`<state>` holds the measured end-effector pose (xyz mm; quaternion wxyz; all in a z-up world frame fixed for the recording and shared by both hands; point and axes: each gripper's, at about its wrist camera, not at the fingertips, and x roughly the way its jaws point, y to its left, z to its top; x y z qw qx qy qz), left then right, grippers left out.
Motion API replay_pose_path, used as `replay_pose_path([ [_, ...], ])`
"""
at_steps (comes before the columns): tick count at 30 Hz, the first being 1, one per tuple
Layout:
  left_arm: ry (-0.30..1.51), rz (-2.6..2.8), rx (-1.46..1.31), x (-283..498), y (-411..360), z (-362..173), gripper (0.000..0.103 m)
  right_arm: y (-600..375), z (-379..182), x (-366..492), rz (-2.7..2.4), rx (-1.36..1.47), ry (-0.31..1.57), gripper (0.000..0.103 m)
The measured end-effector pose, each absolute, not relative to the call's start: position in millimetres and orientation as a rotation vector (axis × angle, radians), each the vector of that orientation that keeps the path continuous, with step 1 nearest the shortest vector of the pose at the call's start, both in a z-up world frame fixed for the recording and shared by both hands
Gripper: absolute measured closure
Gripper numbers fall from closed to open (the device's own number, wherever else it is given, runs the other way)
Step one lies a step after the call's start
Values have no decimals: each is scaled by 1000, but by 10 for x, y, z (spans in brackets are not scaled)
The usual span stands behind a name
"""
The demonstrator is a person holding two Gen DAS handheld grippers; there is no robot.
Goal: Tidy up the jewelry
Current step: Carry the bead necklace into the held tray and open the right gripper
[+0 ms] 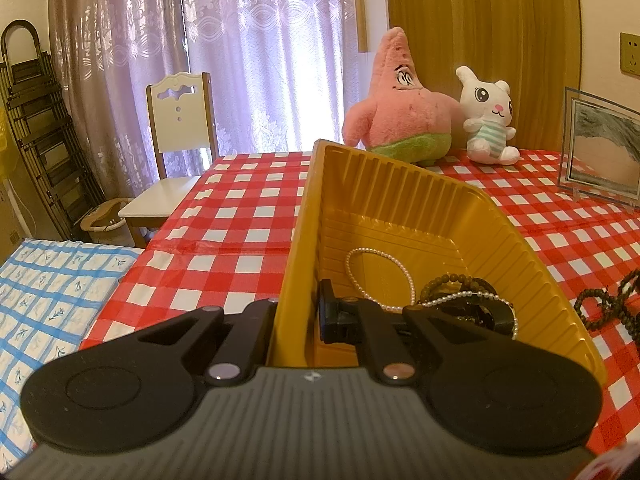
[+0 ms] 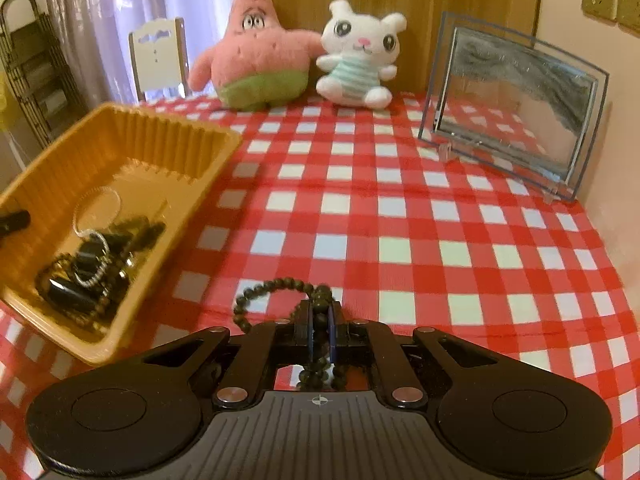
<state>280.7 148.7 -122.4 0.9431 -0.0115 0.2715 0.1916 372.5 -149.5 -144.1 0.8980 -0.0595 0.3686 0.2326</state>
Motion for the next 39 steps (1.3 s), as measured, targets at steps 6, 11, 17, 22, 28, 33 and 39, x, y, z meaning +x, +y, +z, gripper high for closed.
replay_pose_path([
  [6, 551, 389, -24, 2804, 1480, -1224, 97, -1673, -951, 3611, 501, -58, 673, 96],
  [11, 550, 387, -27, 2800, 1476, -1218, 97, -1826, -463, 3514, 527, -33, 601, 96],
  [17, 549, 387, -25, 2801, 1474, -1217, 97, -1932, -14, 3413, 541, -40, 542, 96],
  [22, 549, 381, -26, 2811, 1470, -1204, 97, -1976, 262, 3331, 541, -57, 506, 96],
  [28, 548, 380, -27, 2822, 1469, -1200, 97, -2011, 455, 3254, 546, -62, 507, 96],
  [33, 547, 377, -25, 2837, 1469, -1198, 97, -1969, 570, 3202, 566, -69, 510, 96],
  [39, 547, 377, -27, 2842, 1467, -1197, 98, -1873, 650, 3137, 607, -85, 528, 96],
])
